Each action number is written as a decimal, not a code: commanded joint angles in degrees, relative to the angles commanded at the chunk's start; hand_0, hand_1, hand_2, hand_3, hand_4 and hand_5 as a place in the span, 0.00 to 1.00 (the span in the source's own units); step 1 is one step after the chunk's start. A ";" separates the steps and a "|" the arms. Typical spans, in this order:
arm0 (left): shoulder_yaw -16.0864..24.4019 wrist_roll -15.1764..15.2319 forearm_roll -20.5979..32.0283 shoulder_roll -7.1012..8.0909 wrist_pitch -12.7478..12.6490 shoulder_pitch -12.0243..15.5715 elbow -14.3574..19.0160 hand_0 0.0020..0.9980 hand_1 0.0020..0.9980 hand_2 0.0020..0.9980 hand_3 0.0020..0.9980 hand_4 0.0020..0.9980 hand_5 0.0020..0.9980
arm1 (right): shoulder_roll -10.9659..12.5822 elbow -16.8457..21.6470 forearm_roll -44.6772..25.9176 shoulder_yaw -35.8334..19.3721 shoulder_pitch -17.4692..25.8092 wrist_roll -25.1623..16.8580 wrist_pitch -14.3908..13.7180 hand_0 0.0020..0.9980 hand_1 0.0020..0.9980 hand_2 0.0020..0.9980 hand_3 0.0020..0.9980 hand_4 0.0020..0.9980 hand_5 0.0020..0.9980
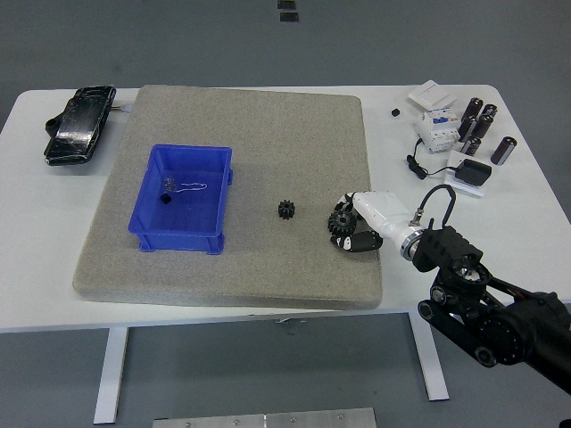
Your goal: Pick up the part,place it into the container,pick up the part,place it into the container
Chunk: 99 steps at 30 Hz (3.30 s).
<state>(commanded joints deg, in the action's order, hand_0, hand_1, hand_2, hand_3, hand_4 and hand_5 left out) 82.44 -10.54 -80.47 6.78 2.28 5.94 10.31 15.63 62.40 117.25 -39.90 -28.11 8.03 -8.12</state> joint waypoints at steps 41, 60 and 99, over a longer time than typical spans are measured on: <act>0.16 -0.22 -0.08 0.06 0.01 -0.06 0.00 0.67 0.65 0.63 0.57 0.68 0.41 | -7.08 2.35 0.47 7.82 -12.24 0.72 -2.44 0.42 0.50 0.32 0.48 0.43 0.01; 0.92 -0.88 -1.45 0.71 0.13 -0.16 0.00 0.67 0.65 0.63 0.57 0.68 0.42 | -15.63 -3.51 0.32 18.61 -22.75 0.81 -5.25 0.43 0.54 0.52 0.62 0.70 0.06; 0.98 -1.06 -1.88 0.82 0.23 -0.12 0.00 0.67 0.65 0.63 0.57 0.68 0.41 | -15.63 -3.96 -3.90 18.71 -22.67 -1.40 -8.30 0.83 0.81 0.86 0.83 0.66 0.36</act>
<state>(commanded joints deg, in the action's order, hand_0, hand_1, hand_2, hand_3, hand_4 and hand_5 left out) 83.41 -11.61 -82.35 7.60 2.51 5.81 10.31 0.00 58.44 113.34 -21.20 -50.78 6.63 -16.42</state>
